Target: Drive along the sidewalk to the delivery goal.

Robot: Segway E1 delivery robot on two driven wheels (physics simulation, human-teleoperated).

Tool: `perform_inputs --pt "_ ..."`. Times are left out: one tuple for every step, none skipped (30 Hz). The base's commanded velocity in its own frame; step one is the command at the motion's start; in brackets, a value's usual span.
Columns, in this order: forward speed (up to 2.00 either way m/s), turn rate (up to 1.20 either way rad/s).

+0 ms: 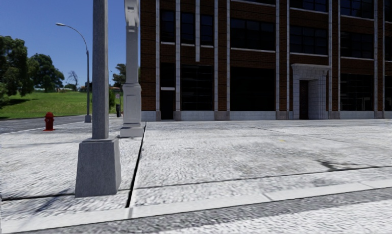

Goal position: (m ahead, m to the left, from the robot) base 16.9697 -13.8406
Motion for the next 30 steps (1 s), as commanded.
perform_inputs --pt "1.86 -0.42" --pt "1.78 -0.42" --pt "1.74 -0.42" --pt "1.71 -0.42" --pt "1.71 -0.42" --pt "1.71 -0.42" --pt "1.69 -0.42" --pt "1.67 -0.42" --pt "1.65 -0.42" --pt "1.65 -0.42" --pt "1.64 -0.42" --pt "1.62 -0.42" --pt "1.60 -0.42" --pt "1.58 -0.42" --pt "1.58 -0.42" --pt "1.57 -0.42" --pt "1.56 -0.42" --pt "1.55 -0.42" --pt "1.50 -0.42" --pt "1.50 -0.42" --pt "1.46 -0.42" --pt "1.42 -0.42" --pt "1.41 -0.42" --pt "1.41 -0.42" --pt "1.39 -0.42" --pt "1.37 -0.42" --pt "1.36 -0.42" --pt "1.34 -0.42" --pt "1.34 -0.42" --pt "1.33 -0.42"
